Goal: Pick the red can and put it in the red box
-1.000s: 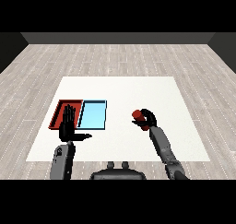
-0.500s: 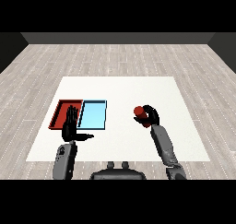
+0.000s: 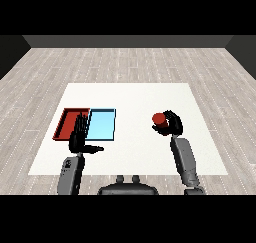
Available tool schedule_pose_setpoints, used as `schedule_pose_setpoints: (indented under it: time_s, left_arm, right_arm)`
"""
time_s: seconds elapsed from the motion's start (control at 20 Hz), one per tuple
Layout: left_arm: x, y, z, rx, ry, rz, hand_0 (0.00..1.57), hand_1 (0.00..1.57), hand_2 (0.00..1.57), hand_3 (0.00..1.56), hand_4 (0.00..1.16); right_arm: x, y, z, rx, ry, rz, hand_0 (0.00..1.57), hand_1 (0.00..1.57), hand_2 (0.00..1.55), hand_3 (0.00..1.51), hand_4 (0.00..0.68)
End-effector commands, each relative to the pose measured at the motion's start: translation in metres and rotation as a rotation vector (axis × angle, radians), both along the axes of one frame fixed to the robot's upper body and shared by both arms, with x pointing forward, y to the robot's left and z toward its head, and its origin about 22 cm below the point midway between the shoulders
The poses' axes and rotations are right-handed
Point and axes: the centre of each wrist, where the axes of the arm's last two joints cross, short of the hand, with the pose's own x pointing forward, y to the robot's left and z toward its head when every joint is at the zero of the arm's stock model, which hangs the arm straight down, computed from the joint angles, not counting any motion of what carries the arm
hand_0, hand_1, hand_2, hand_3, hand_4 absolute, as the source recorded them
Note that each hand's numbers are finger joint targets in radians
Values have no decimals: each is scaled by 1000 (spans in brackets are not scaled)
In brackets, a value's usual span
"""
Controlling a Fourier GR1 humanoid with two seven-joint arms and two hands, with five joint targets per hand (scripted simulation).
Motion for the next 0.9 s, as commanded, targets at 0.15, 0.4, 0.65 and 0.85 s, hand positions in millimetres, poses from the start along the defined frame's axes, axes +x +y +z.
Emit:
schedule_pose_setpoints:
  time_s: [0.15,0.4,0.65,0.85]
  left_arm:
    - [-3,-55,9,34,32,-109,0,0,0,0,0]
    - [7,-63,27,74,87,-121,0,0,0,0,0]
    - [0,-94,28,106,95,-132,0,0,0,0,0]
    - [16,-83,12,107,122,-154,0,0,0,0,0]
  right_arm:
    - [-17,-23,44,40,-167,-8,1465,1465,1420,1391,633]
    - [-31,45,55,63,-186,11,1438,1438,1410,1381,622]
    - [-19,124,58,49,-195,24,1438,1438,1410,1381,622]
    - [-27,132,60,75,-237,20,1420,1420,1415,1397,630]
